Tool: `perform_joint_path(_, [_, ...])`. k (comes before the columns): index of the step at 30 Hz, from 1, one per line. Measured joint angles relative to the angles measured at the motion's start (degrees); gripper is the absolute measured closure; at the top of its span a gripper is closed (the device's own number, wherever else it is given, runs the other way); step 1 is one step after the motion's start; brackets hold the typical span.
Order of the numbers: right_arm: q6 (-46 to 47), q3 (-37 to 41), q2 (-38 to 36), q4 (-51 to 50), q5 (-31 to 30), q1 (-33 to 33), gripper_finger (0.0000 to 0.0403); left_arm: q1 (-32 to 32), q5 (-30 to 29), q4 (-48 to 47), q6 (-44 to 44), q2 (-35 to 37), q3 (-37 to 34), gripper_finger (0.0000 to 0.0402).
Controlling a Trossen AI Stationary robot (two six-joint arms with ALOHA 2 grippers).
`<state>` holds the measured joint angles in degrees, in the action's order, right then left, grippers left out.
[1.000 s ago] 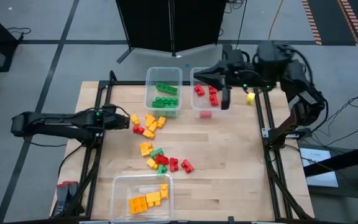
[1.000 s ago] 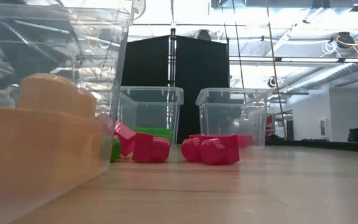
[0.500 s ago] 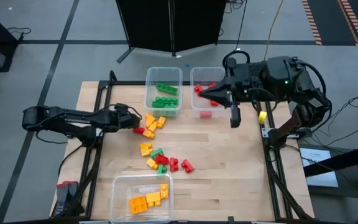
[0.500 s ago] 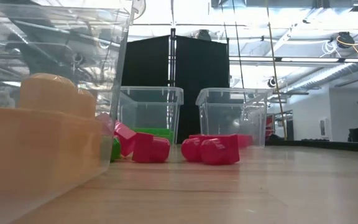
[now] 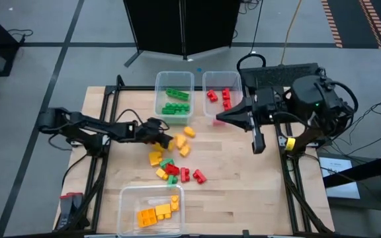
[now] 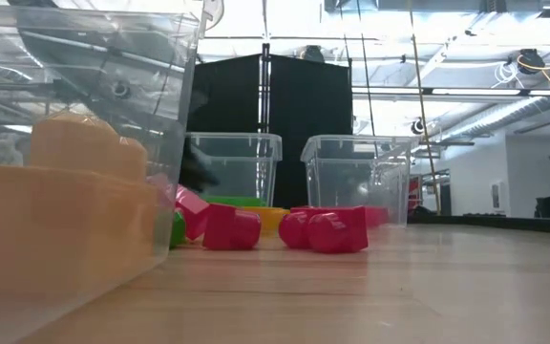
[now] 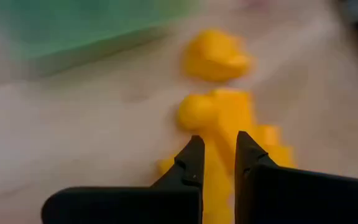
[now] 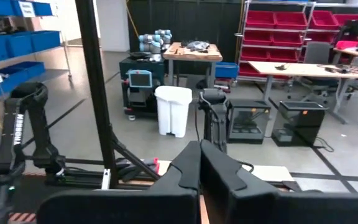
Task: Sort blocks
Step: Put the yellow game piece into the bottom transparent bin
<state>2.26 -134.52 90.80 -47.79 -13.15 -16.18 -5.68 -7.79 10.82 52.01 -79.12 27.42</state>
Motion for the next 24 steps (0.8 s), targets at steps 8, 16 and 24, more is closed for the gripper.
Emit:
perform_joint_path(8, [-1.8,0.0,0.0,0.9,-2.2,-1.7,0.0402,5.8,5.9,12.0,-0.1,1.4,2.0,0.0401])
perform_joint_path(16, [-1.7,0.0,0.0,0.5,-2.3,-1.7,0.0402,8.7,-20.7,-50.4,8.0,8.5,13.5,0.0401])
perform_joint_path(24, [-1.6,0.0,0.0,-1.8,-2.3,-1.7,0.0403,8.7,-26.9,-72.4,24.7,9.1,10.2,0.0401])
